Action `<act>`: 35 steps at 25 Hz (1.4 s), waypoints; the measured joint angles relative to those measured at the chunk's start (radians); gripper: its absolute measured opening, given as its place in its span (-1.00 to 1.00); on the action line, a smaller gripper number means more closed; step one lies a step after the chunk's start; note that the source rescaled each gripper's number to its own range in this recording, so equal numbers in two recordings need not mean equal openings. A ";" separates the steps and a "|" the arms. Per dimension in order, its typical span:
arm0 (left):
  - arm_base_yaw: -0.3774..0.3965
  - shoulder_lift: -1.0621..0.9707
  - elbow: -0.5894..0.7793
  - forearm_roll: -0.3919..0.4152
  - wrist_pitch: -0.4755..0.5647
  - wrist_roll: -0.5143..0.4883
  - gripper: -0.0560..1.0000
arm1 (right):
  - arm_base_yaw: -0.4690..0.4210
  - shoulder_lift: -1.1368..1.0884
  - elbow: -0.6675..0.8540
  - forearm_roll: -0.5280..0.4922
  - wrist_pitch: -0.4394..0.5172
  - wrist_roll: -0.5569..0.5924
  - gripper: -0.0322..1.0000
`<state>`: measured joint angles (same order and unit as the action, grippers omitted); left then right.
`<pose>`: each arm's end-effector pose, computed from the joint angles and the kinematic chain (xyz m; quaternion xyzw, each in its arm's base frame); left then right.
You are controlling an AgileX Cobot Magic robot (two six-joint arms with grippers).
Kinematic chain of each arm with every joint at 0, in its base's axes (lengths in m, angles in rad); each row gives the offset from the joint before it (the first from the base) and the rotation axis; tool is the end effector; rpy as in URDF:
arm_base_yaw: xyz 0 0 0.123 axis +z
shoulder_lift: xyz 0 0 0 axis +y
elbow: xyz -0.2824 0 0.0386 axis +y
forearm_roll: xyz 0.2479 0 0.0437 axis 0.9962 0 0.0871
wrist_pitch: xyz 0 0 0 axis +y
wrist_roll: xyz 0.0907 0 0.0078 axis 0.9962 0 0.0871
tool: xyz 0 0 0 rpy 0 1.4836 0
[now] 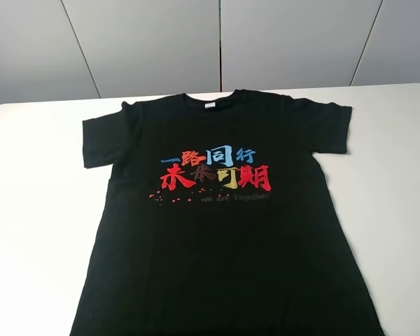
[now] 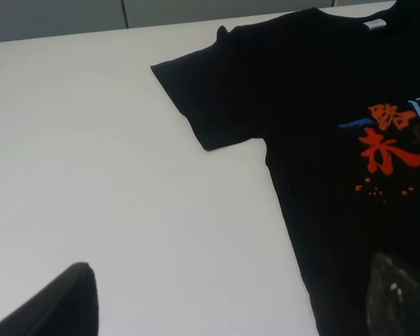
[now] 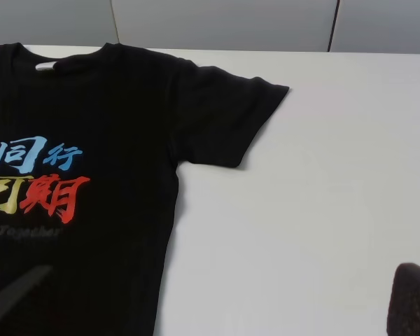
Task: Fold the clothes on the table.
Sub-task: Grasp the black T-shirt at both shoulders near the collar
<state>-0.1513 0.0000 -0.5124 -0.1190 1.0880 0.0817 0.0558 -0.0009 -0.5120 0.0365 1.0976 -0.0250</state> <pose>-0.0091 -0.0083 0.2789 0.1029 0.8494 -0.0772 0.5119 -0.0081 0.0025 0.2776 -0.0359 0.8585 0.0261 0.5108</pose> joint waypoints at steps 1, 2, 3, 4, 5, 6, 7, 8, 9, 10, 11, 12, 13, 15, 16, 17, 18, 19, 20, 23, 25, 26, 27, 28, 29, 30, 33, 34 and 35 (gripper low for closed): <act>0.000 0.000 0.000 0.000 0.000 0.000 1.00 | 0.000 0.000 0.000 0.000 0.000 0.000 1.00; 0.000 0.000 0.000 0.000 0.000 0.000 1.00 | 0.000 0.000 0.000 0.000 0.000 0.000 1.00; 0.000 0.000 0.000 0.000 0.000 0.000 1.00 | 0.000 0.000 0.000 0.000 0.000 0.000 1.00; 0.000 0.000 0.000 0.000 0.000 0.000 1.00 | 0.000 0.000 0.000 0.000 0.000 0.000 1.00; 0.000 0.000 0.000 0.000 0.000 0.000 1.00 | 0.000 0.000 0.000 0.000 0.000 0.000 1.00; 0.000 0.000 0.000 0.000 0.000 0.000 1.00 | 0.000 0.000 0.000 0.000 0.000 0.000 1.00; 0.000 0.000 0.000 0.000 0.000 0.000 1.00 | 0.000 0.000 0.000 0.000 0.000 0.000 1.00; 0.000 0.000 0.000 0.000 0.000 0.000 1.00 | 0.000 0.000 0.000 0.000 0.000 0.000 1.00; 0.000 0.000 0.000 0.000 0.000 0.000 1.00 | 0.000 0.000 0.000 0.000 0.000 0.000 1.00; 0.000 0.000 0.000 0.000 0.000 0.000 1.00 | 0.000 0.000 0.000 0.000 0.000 0.000 1.00; 0.000 0.000 0.000 0.000 0.000 0.000 1.00 | 0.000 0.000 0.000 0.000 0.000 0.000 1.00; 0.000 0.000 0.000 0.000 0.000 0.000 1.00 | 0.000 0.000 0.000 0.000 0.000 0.000 1.00; 0.000 0.000 0.000 0.000 0.000 0.000 1.00 | 0.000 0.000 0.000 0.000 0.000 0.000 1.00; 0.000 0.000 0.000 0.000 0.000 0.000 1.00 | 0.000 0.000 0.000 0.000 0.000 0.000 1.00; 0.000 0.000 0.000 0.000 0.000 0.000 1.00 | 0.000 0.000 0.000 0.000 0.000 0.000 1.00; 0.000 0.000 0.000 0.000 0.000 0.000 1.00 | 0.000 0.000 0.000 0.000 0.000 0.000 1.00; 0.000 0.000 0.000 0.000 0.000 0.000 1.00 | 0.000 0.000 0.000 0.000 0.000 0.000 1.00; 0.000 0.000 0.000 0.000 0.000 0.000 1.00 | 0.000 0.000 0.000 0.000 0.000 0.000 1.00; 0.000 0.000 0.000 0.002 0.000 0.000 1.00 | 0.000 0.000 0.000 0.000 0.000 0.000 1.00; 0.000 0.000 0.000 0.008 0.000 0.000 1.00 | 0.000 0.000 0.000 0.000 0.000 0.000 1.00; 0.000 0.000 0.000 0.008 0.000 0.000 1.00 | 0.000 0.000 0.000 0.000 0.000 0.000 1.00; 0.000 0.000 0.000 0.008 0.000 0.000 1.00 | 0.000 0.000 0.000 0.000 0.000 0.000 1.00; 0.000 0.000 0.000 0.008 0.000 0.000 1.00 | 0.000 0.000 0.000 0.000 0.000 0.000 1.00; 0.000 0.000 0.000 0.008 0.000 0.000 1.00 | 0.000 0.000 0.000 0.000 0.000 0.000 1.00; 0.000 0.000 0.000 0.008 0.000 0.000 1.00 | 0.000 0.000 0.000 0.000 0.000 0.000 1.00; 0.000 0.000 0.000 0.008 0.000 0.000 1.00 | 0.000 0.000 0.000 0.000 0.000 0.000 1.00; 0.000 0.000 0.000 0.008 0.000 0.000 1.00 | 0.000 0.000 0.000 0.000 0.000 0.000 1.00; 0.000 0.000 0.000 0.008 0.000 0.000 1.00 | 0.000 0.000 0.000 0.000 0.000 0.000 1.00; 0.000 0.000 0.000 0.008 0.000 0.000 1.00 | 0.000 0.000 0.000 0.000 0.000 0.000 1.00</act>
<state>-0.1513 0.0000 -0.5124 -0.1109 1.0880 0.0817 0.0558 -0.0009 -0.5120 0.0365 1.0976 -0.0250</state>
